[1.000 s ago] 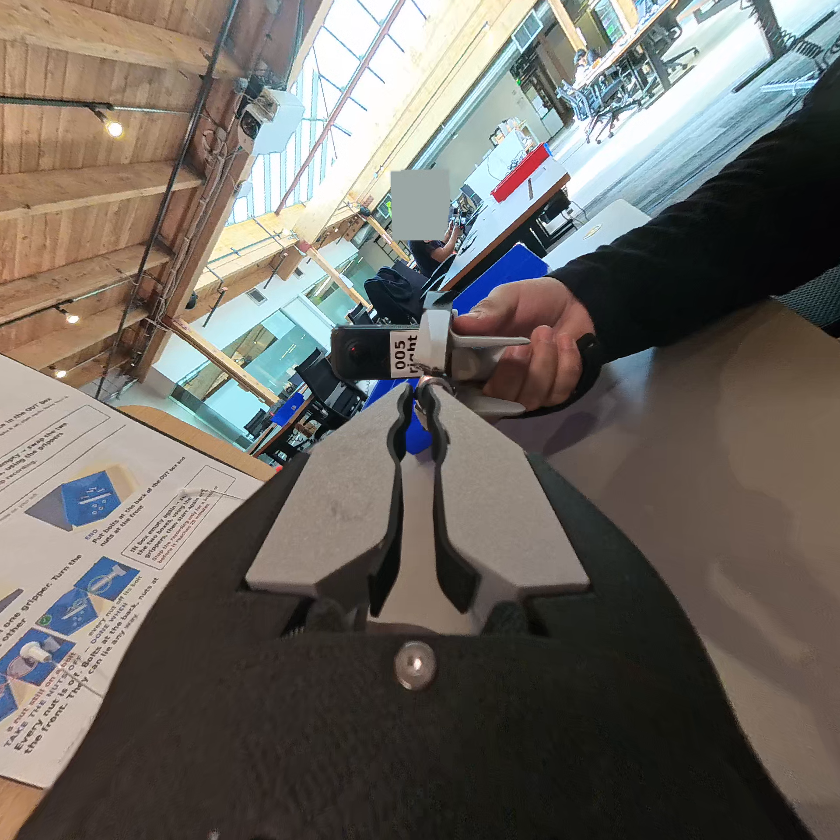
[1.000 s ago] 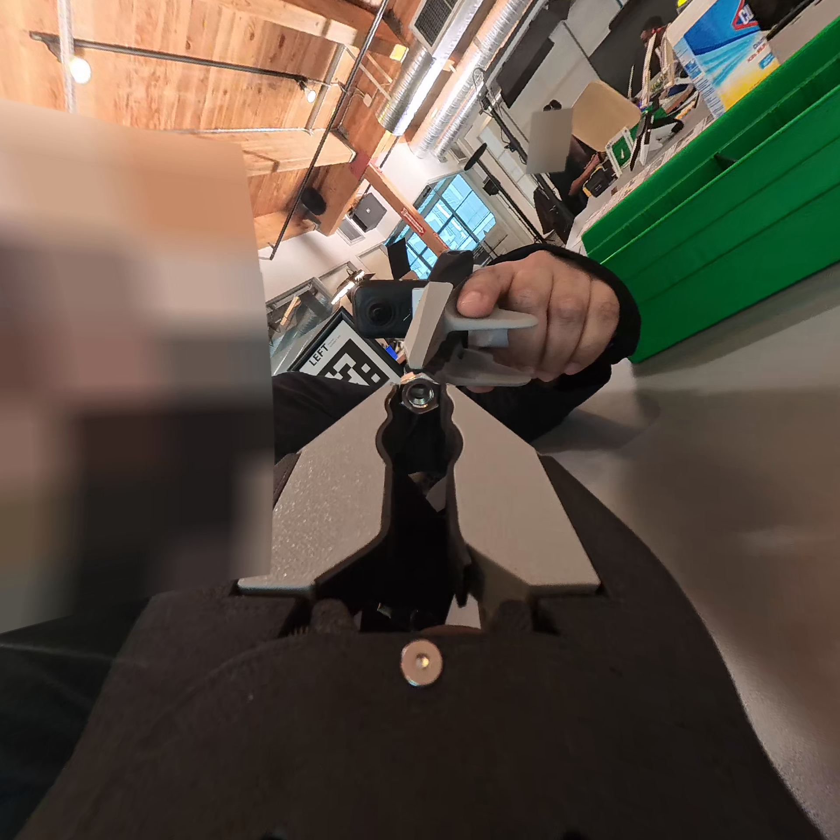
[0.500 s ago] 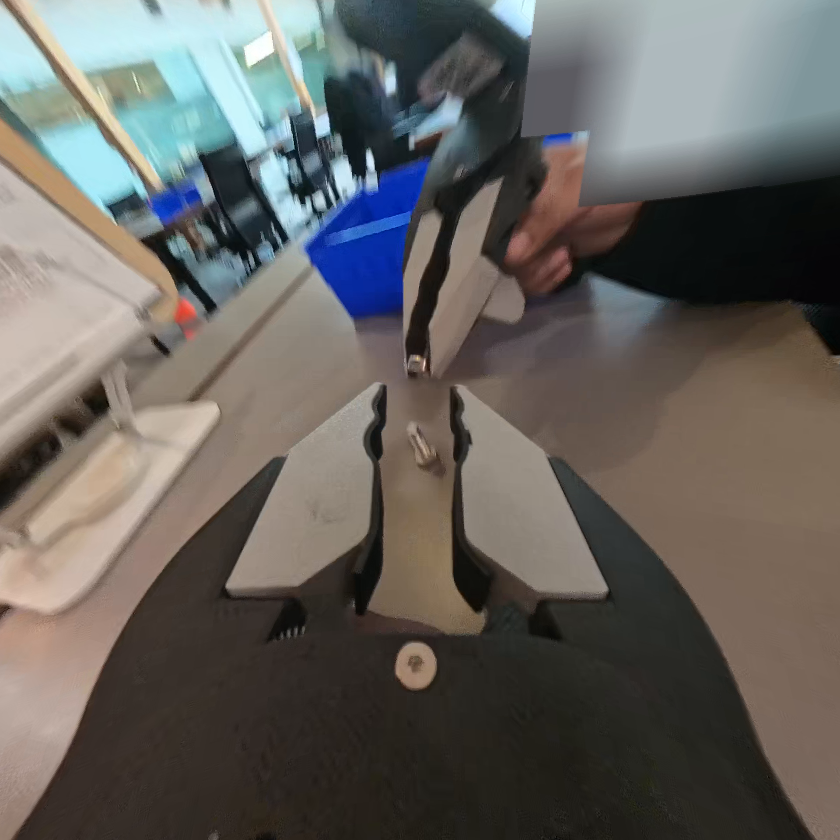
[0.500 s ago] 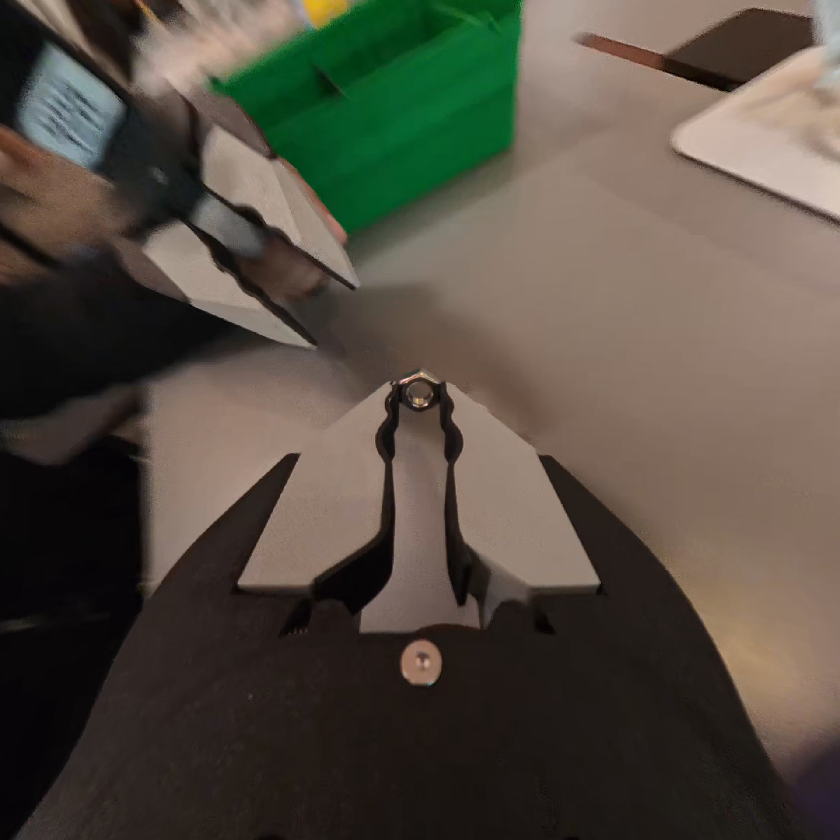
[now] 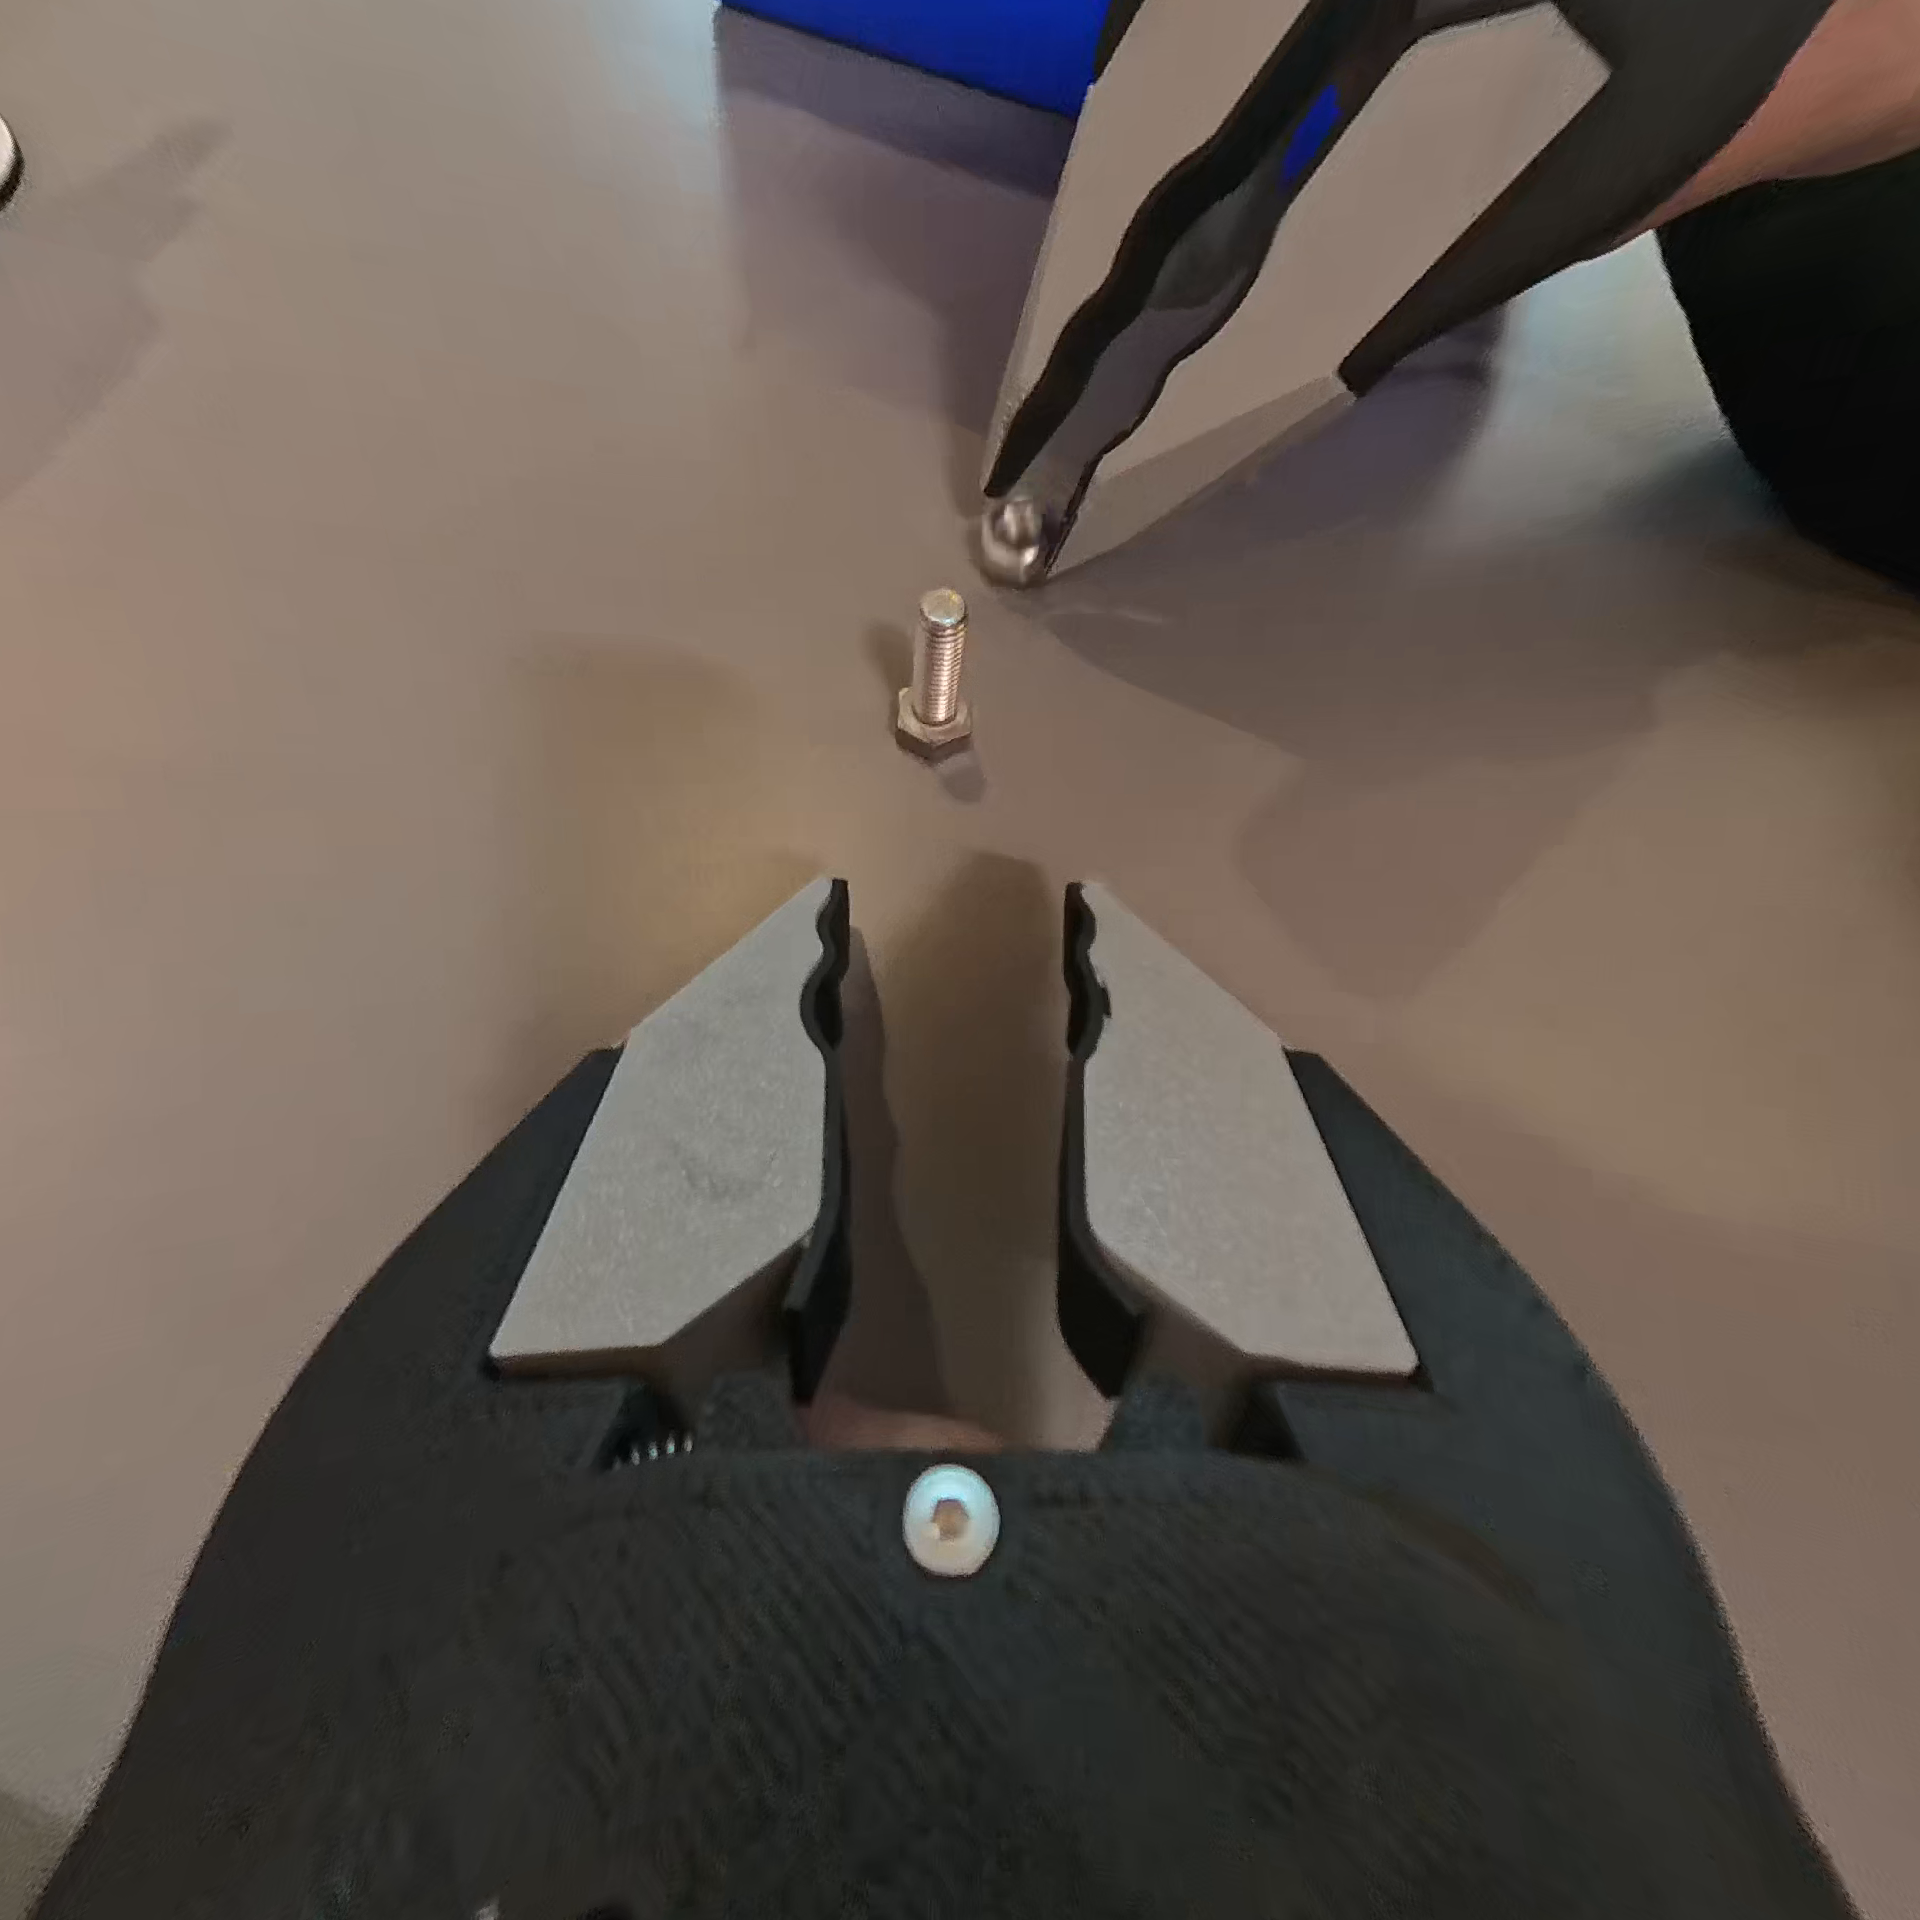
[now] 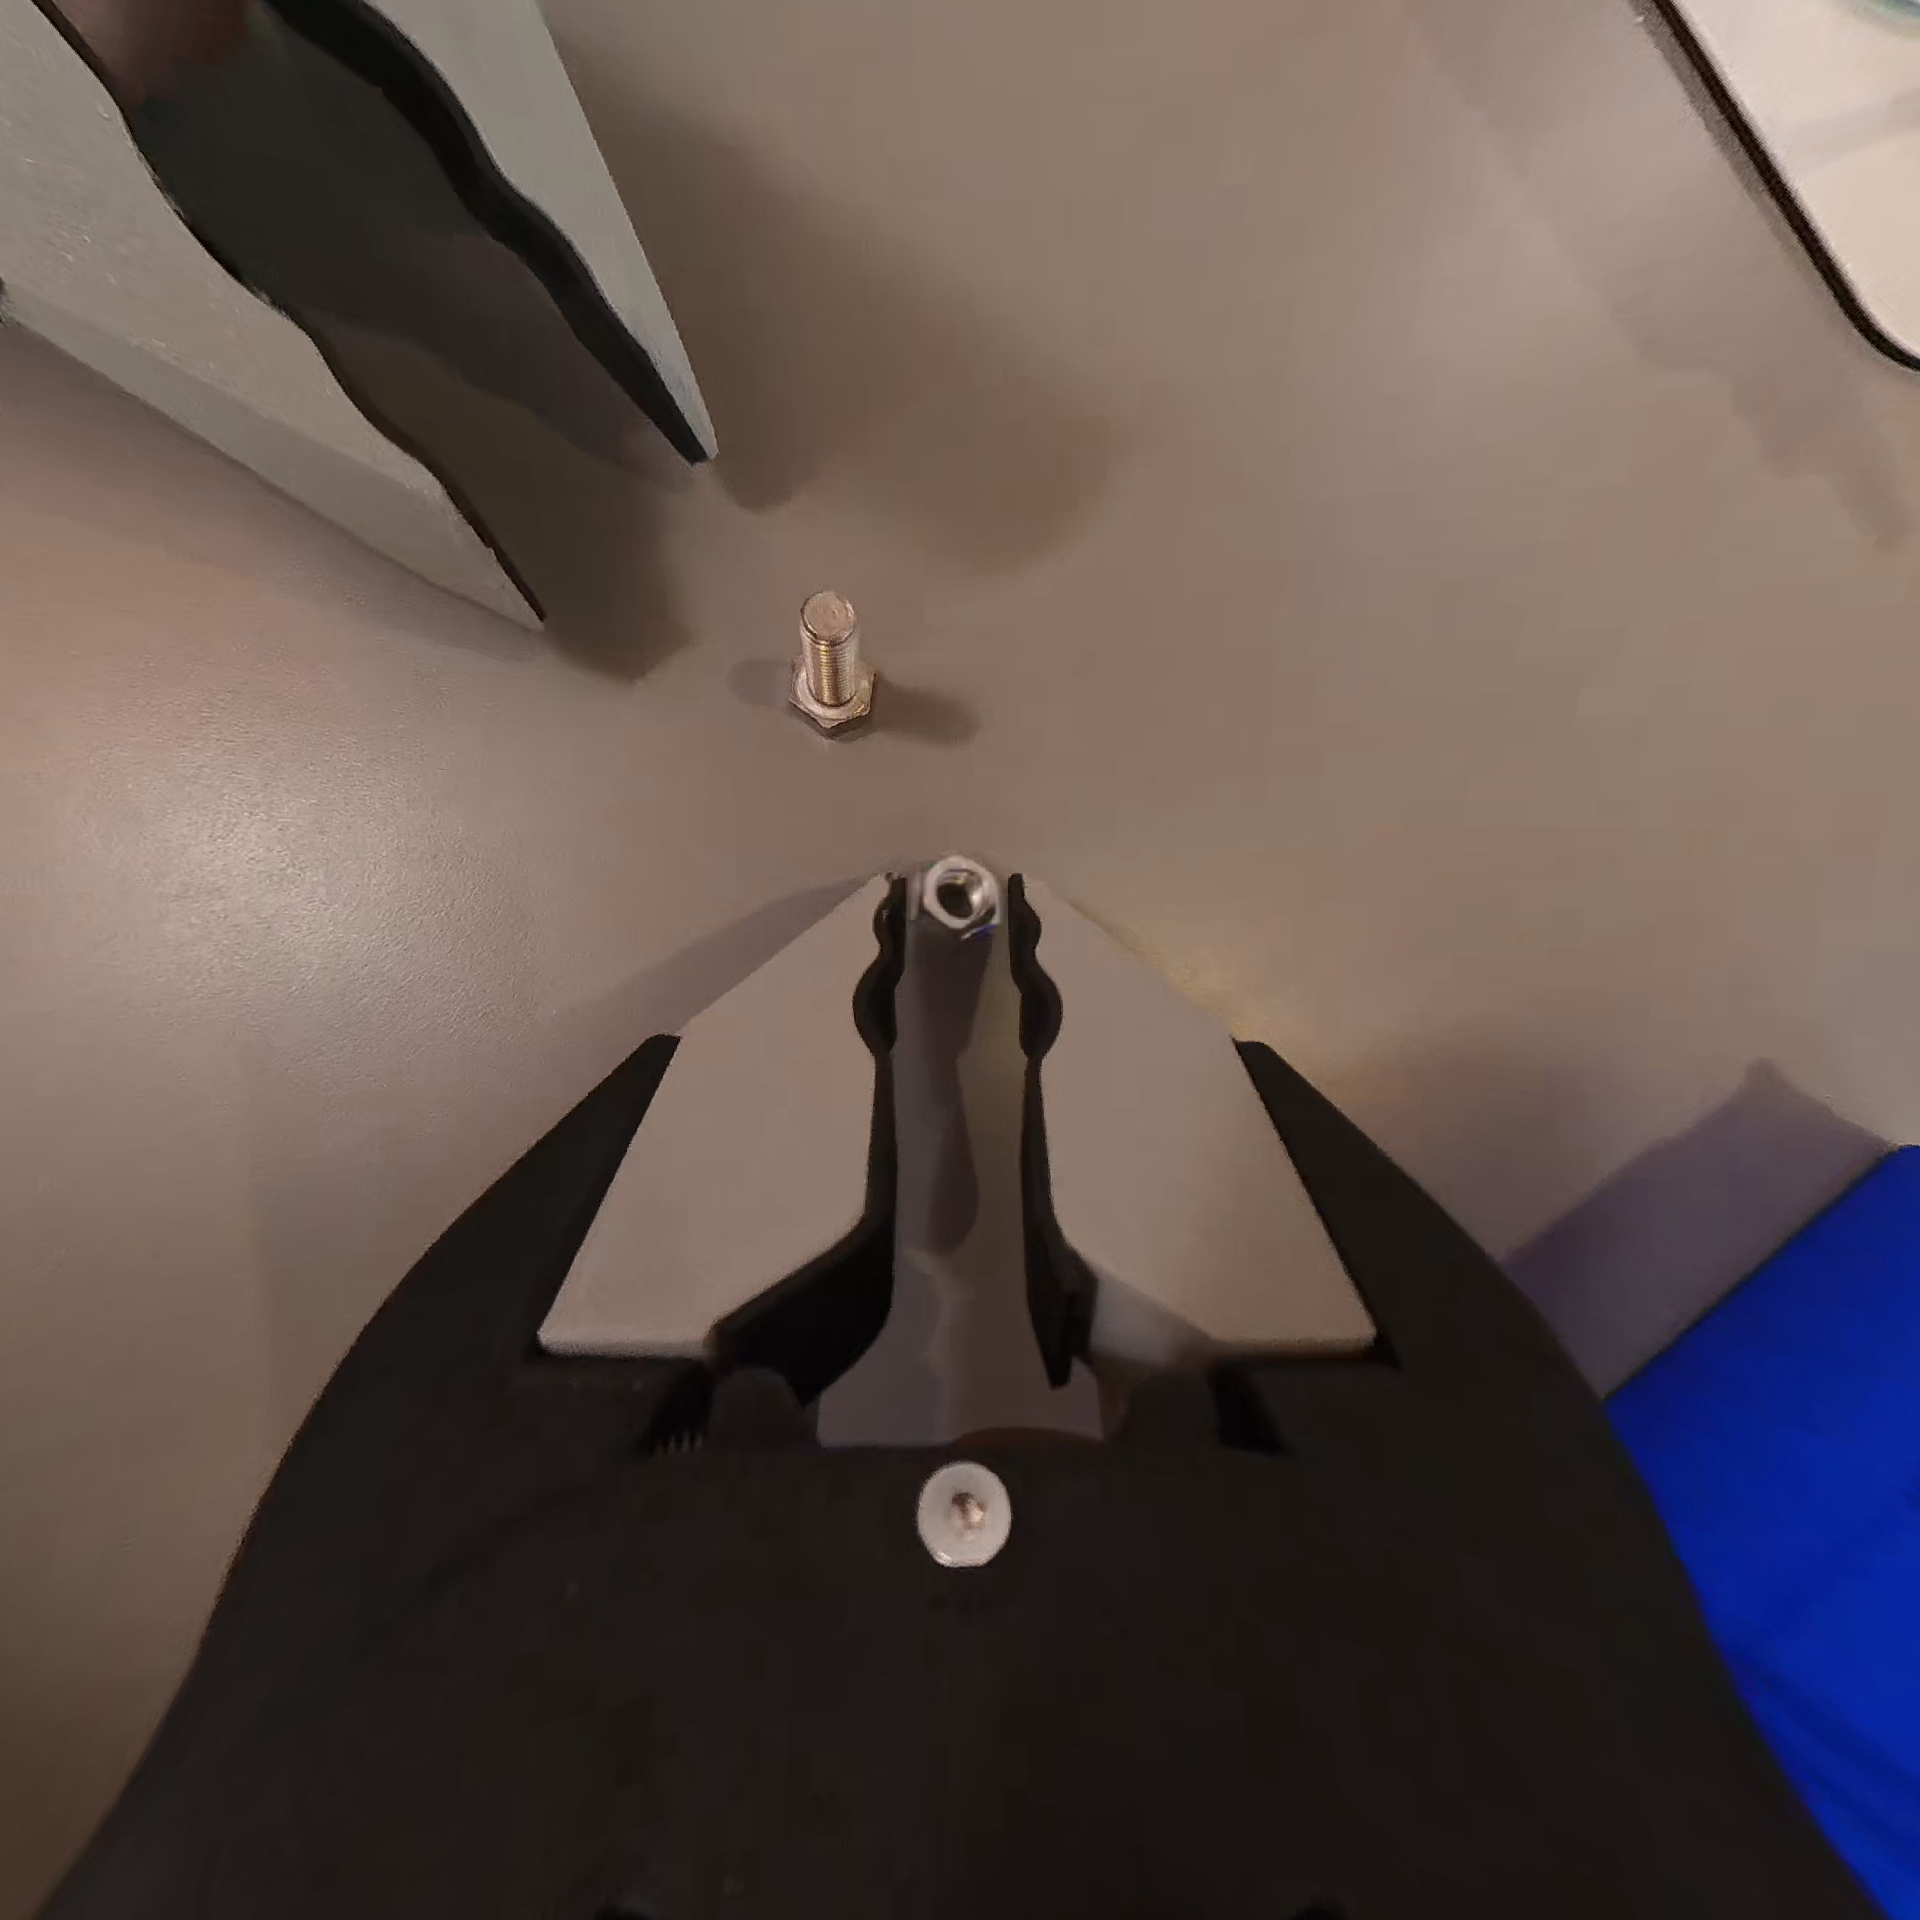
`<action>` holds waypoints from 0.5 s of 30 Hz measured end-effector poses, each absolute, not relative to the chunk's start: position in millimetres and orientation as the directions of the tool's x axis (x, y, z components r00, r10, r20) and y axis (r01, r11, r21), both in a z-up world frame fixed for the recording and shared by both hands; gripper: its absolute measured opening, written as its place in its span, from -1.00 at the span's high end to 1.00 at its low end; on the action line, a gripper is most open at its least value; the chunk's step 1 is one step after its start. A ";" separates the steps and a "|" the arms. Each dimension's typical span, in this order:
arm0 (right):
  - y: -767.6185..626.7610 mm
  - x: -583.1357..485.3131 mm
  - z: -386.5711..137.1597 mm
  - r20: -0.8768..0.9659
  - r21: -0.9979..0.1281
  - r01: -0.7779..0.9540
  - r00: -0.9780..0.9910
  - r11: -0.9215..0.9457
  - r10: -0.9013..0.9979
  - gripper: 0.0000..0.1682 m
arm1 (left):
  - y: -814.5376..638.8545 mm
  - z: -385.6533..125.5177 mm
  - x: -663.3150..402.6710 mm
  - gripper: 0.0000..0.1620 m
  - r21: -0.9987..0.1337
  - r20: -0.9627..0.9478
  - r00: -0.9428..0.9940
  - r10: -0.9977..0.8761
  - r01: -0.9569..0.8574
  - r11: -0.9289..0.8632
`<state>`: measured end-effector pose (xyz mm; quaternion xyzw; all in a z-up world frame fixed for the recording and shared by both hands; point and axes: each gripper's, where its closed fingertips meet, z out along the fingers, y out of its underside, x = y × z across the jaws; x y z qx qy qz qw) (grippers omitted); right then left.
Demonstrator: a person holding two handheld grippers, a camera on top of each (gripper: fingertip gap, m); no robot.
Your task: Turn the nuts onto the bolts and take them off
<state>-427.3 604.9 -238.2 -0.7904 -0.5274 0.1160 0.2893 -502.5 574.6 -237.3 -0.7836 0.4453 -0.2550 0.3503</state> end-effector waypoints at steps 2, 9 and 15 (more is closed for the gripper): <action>603.8 -429.5 -237.8 0.087 -0.594 0.751 0.416 -0.288 0.905 0.79 | 575.0 -240.5 -503.1 0.51 -0.763 0.082 0.479 -0.874 -0.534 -0.365; 597.1 -446.4 -216.0 0.003 -0.705 0.658 0.375 -0.264 0.927 0.74 | 574.3 -243.4 -503.1 0.51 -0.751 0.071 0.477 -0.876 -0.552 -0.361; 599.0 -467.6 -205.5 0.002 -0.779 0.584 0.369 -0.230 0.929 0.68 | 574.6 -243.7 -503.4 0.51 -0.750 0.077 0.478 -0.875 -0.551 -0.367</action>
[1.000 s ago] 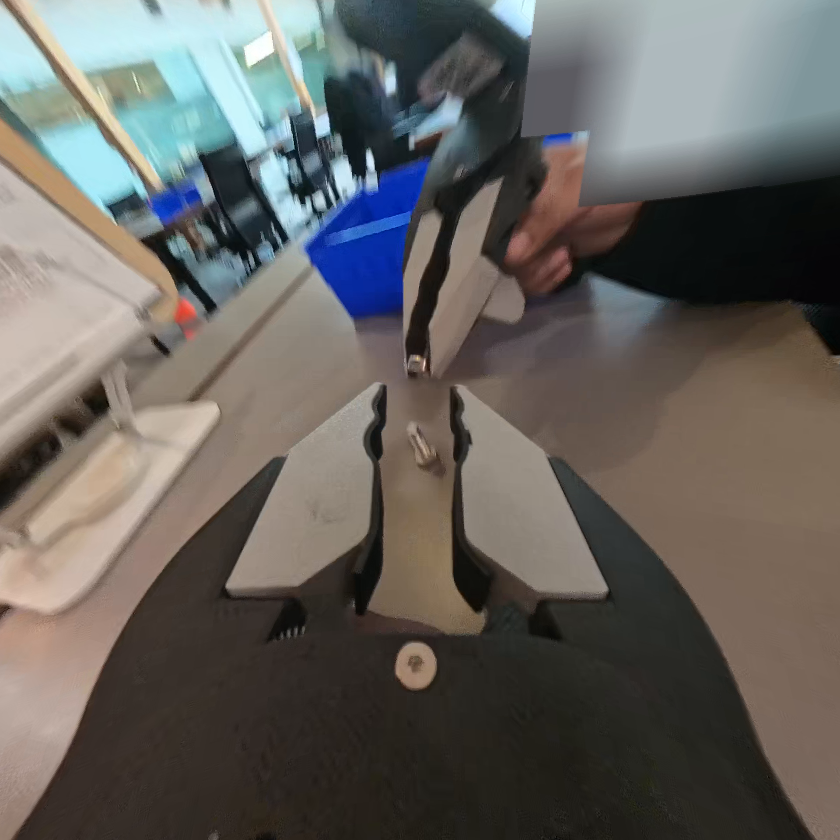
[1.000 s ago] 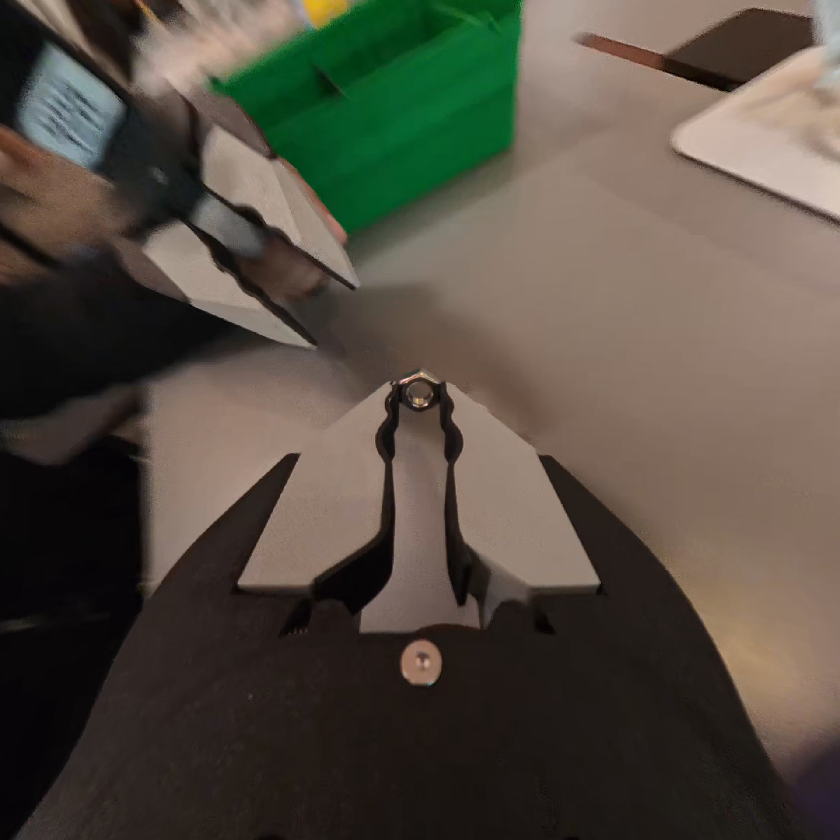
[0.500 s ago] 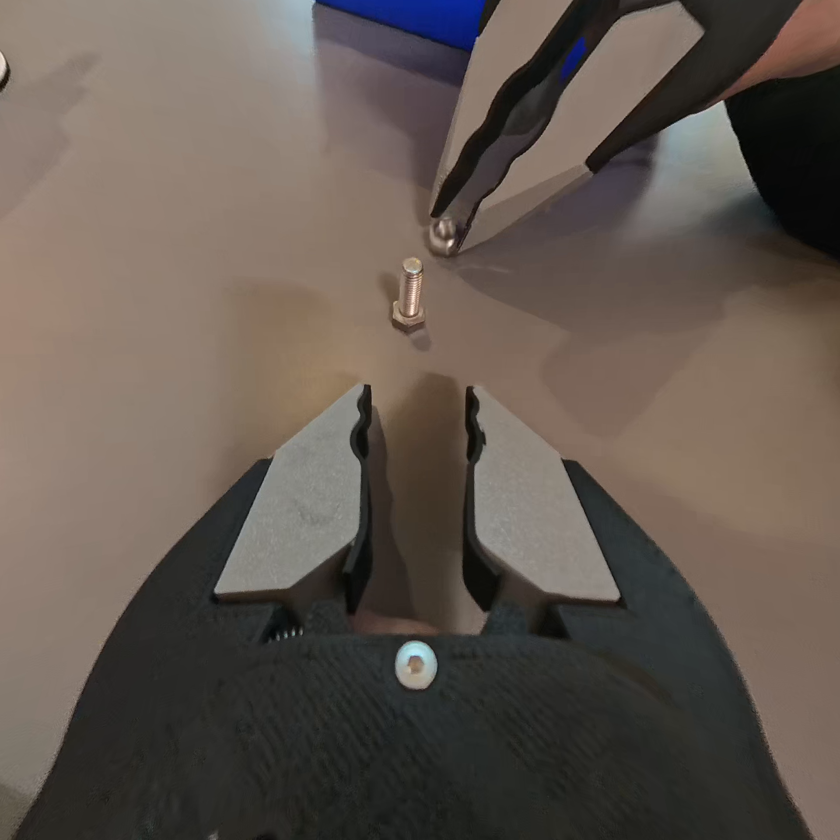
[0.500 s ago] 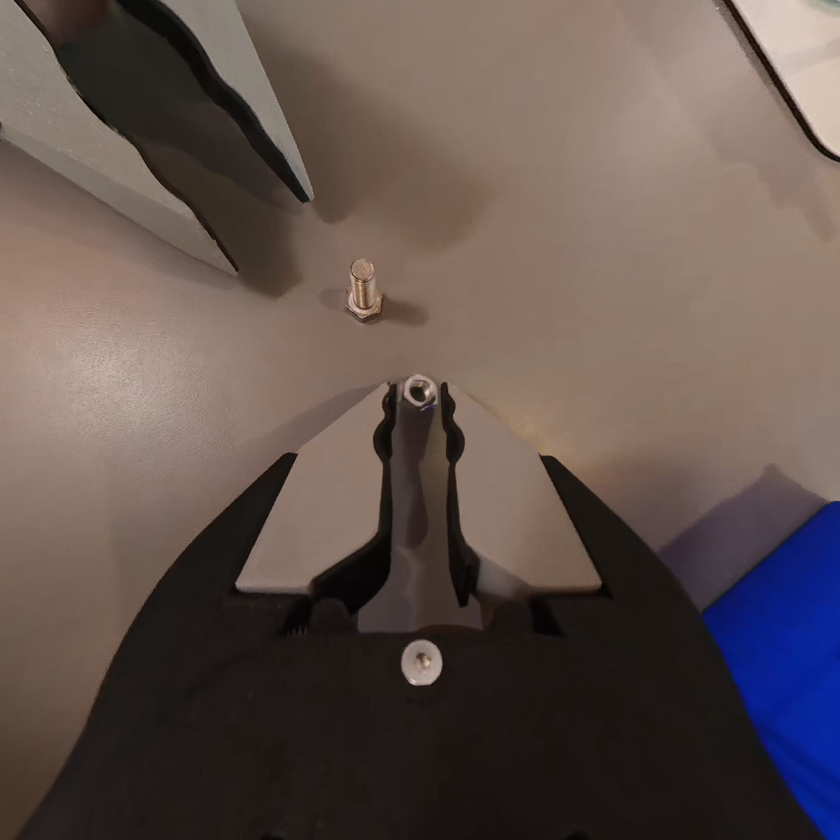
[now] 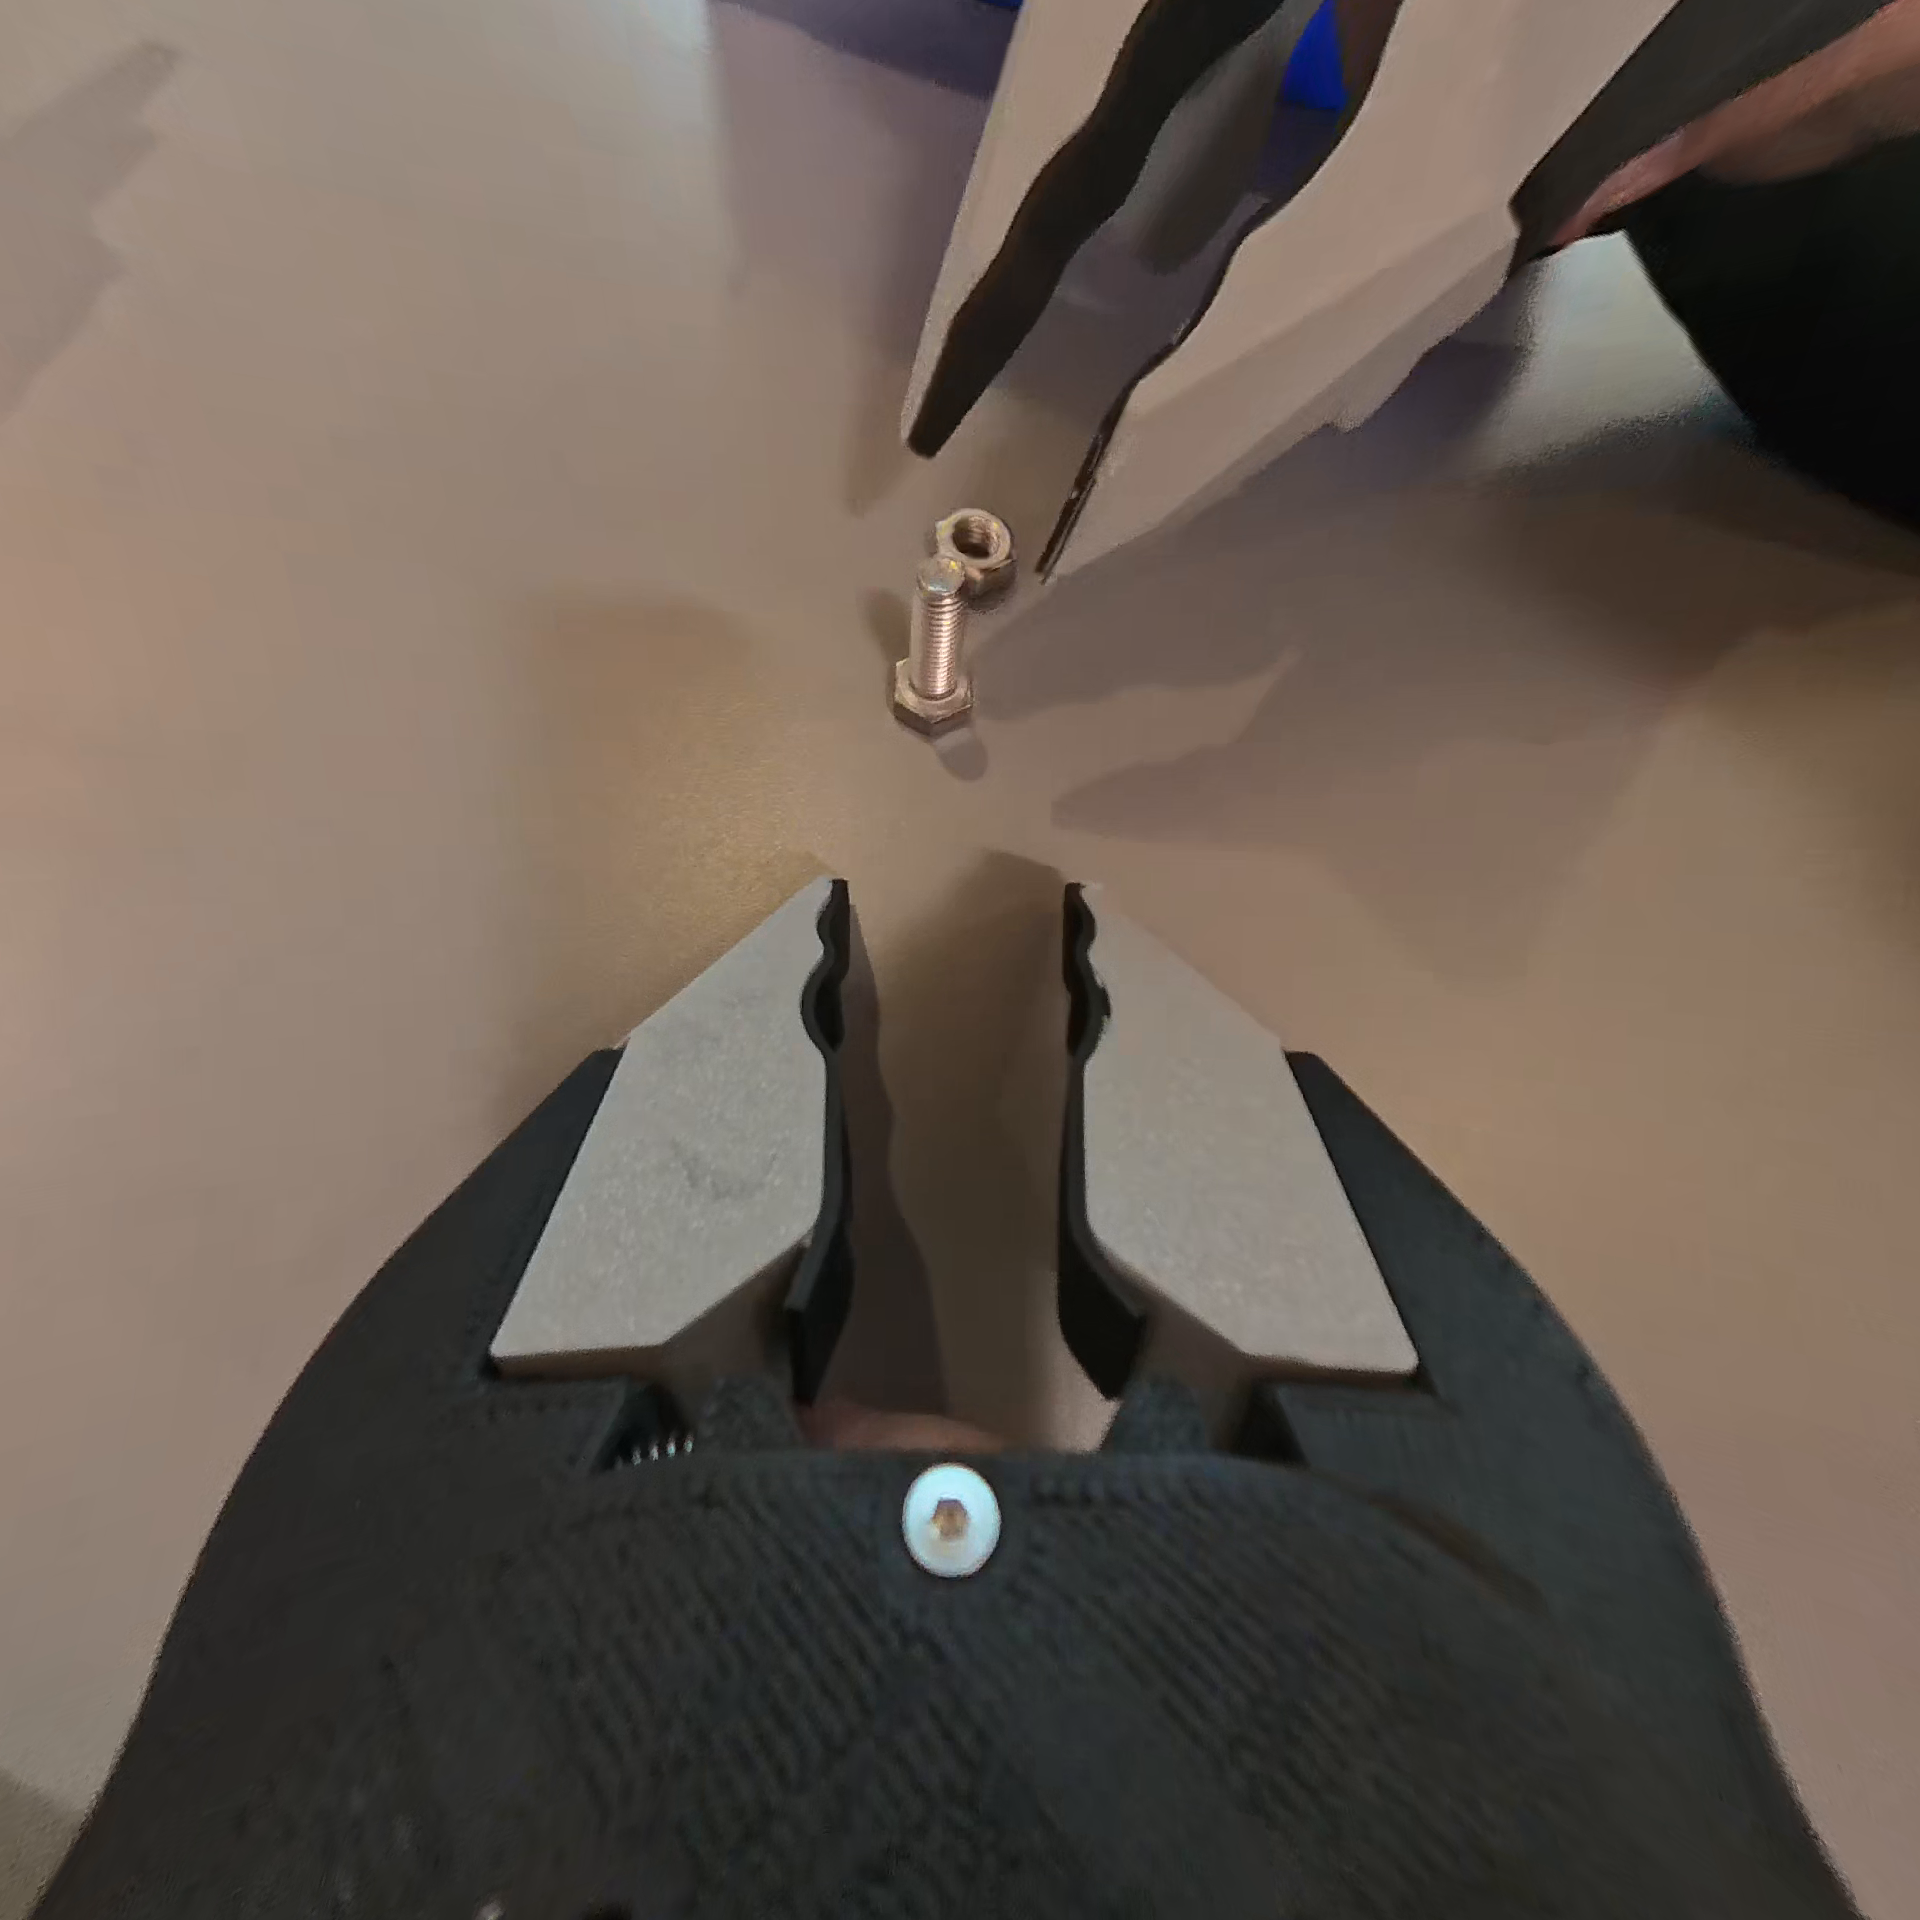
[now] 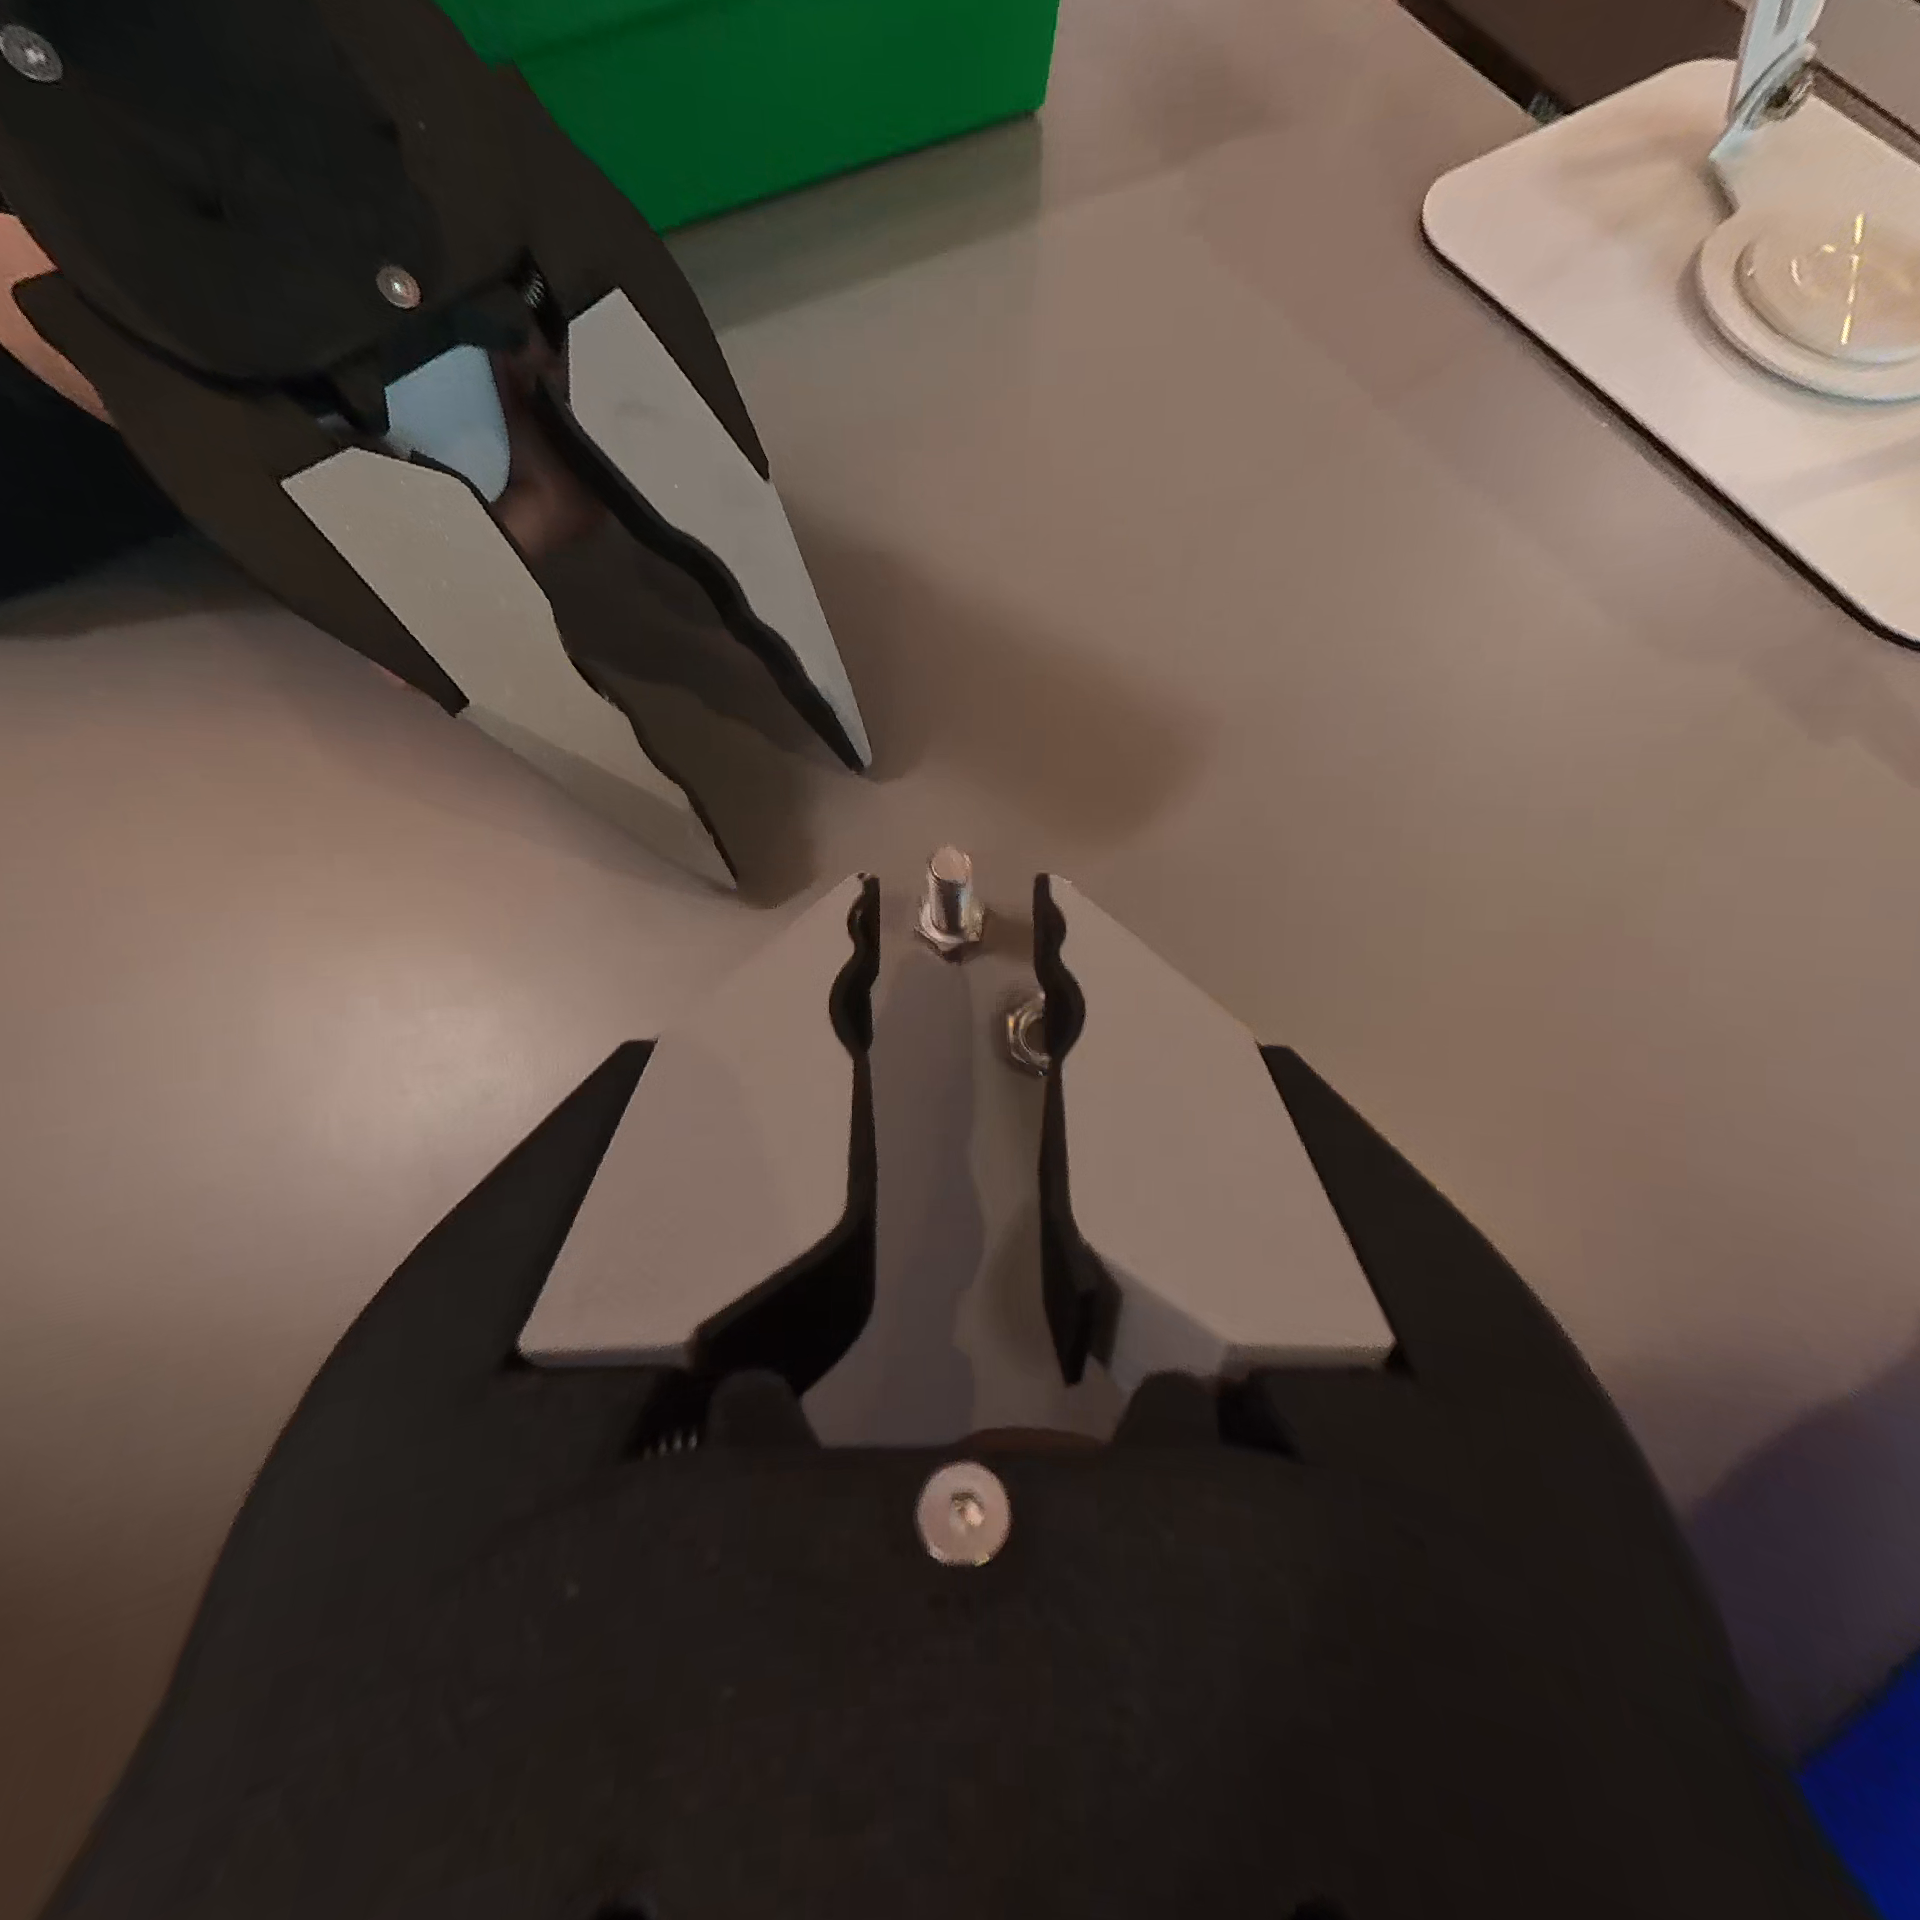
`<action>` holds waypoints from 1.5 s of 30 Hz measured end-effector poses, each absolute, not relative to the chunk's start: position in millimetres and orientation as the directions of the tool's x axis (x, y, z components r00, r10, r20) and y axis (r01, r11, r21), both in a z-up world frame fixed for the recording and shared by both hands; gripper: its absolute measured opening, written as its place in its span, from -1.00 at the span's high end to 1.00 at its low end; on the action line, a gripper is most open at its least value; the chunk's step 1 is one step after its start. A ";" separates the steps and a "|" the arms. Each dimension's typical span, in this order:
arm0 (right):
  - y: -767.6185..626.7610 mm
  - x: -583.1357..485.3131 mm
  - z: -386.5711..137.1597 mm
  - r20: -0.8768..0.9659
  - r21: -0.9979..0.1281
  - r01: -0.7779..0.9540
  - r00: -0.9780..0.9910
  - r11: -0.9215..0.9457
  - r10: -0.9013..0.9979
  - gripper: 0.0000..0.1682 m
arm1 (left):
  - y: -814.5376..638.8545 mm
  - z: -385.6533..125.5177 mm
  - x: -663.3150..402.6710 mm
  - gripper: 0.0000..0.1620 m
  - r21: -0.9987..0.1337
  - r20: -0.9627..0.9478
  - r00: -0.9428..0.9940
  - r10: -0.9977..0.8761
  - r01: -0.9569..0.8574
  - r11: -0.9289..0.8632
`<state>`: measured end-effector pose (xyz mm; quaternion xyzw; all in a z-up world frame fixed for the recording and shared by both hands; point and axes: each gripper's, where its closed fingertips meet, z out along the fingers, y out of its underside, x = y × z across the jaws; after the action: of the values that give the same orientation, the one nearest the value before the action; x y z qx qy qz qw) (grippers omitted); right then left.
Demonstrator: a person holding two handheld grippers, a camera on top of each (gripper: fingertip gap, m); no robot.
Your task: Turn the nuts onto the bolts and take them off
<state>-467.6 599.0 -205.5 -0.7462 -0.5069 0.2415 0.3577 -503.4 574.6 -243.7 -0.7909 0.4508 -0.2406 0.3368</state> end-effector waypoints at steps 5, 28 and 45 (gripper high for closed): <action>596.1 -480.9 -219.9 -0.028 -0.763 0.597 0.350 -0.246 0.936 0.67 | 574.4 -243.8 -503.2 0.51 -0.749 0.061 0.476 -0.878 -0.559 -0.355; 574.6 -500.4 -196.6 -0.325 -0.812 0.421 0.249 -0.404 0.912 0.92 | 570.7 -210.5 -486.6 0.75 -0.868 0.068 0.425 -0.903 -0.421 -0.263; 566.9 -501.8 -192.6 -0.379 -0.806 0.406 0.205 -0.431 0.902 0.92 | 563.4 -209.3 -483.0 0.90 -0.872 0.101 0.384 -0.918 -0.410 -0.268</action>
<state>-501.8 566.9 -192.6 -0.7231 -0.4523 0.4391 0.2824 -483.0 563.4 -209.3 -0.7300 0.4548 -0.3177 0.3991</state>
